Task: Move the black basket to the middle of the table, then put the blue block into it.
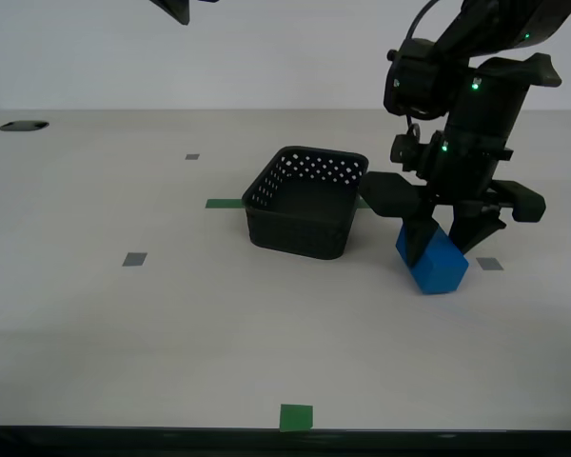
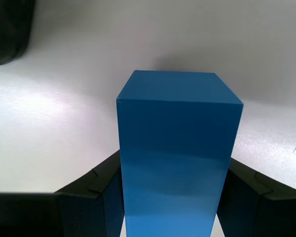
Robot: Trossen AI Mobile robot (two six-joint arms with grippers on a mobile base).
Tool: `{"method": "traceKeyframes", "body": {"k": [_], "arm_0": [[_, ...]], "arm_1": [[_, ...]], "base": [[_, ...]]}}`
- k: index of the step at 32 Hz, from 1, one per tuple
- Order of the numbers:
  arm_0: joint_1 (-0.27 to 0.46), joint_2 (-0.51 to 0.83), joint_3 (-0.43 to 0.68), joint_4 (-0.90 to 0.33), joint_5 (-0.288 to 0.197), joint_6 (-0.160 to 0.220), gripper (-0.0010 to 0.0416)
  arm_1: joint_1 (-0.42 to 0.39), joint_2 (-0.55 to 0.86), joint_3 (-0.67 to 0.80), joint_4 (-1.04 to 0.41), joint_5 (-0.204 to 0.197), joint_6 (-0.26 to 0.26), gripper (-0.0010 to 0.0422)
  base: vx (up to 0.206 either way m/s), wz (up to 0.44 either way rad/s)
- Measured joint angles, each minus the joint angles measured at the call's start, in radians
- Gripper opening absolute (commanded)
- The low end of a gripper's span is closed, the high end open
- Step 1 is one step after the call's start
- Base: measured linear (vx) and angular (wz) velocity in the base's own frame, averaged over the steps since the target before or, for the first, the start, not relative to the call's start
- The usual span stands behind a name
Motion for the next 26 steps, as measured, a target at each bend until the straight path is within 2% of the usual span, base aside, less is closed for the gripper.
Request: {"method": "traceKeyframes", "body": {"k": [2, 6, 9, 13, 16, 18, 20, 26], "arm_0": [[0.001, -0.045, 0.009, -0.008, -0.002, 0.0, -0.0001], [0.01, -0.111, 0.076, -0.053, -0.049, 0.001, -0.0001], [0.018, -0.127, 0.122, -0.078, -0.055, 0.004, -0.0001], [0.037, -0.127, 0.25, -0.102, -0.056, 0.006, -0.0001], [0.042, -0.125, 0.351, -0.069, -0.052, 0.005, -0.0001], [0.044, -0.126, 0.374, -0.025, -0.052, 0.005, -0.0001], [0.044, -0.127, 0.372, -0.009, -0.052, 0.005, -0.0001], [0.046, 0.008, 0.374, 0.082, -0.051, 0.005, -0.0001]], "arm_1": [[0.0, 0.0, 0.0, 0.0, 0.0, 0.0, 0.0], [0.001, 0.0, 0.0, 0.0, 0.0, 0.0, 0.0], [0.001, 0.0, 0.0, 0.0, 0.0, 0.0, 0.0], [0.002, 0.0, 0.0, 0.0, 0.0, 0.0, 0.0], [0.002, 0.0, 0.0, 0.0, 0.0, 0.0, 0.0], [0.003, 0.0, 0.0, 0.001, 0.0, 0.0, 0.0], [0.003, 0.0, 0.0, 0.0, 0.0, 0.0, 0.0], [0.005, 0.0, 0.0, 0.0, 0.0, 0.0, 0.0]], "base": [[0.0, 0.0], [0.0, 0.0], [0.0, 0.0], [0.0, 0.0], [0.0, 0.0], [0.0, 0.0], [0.0, 0.0], [0.0, 0.0]]}}
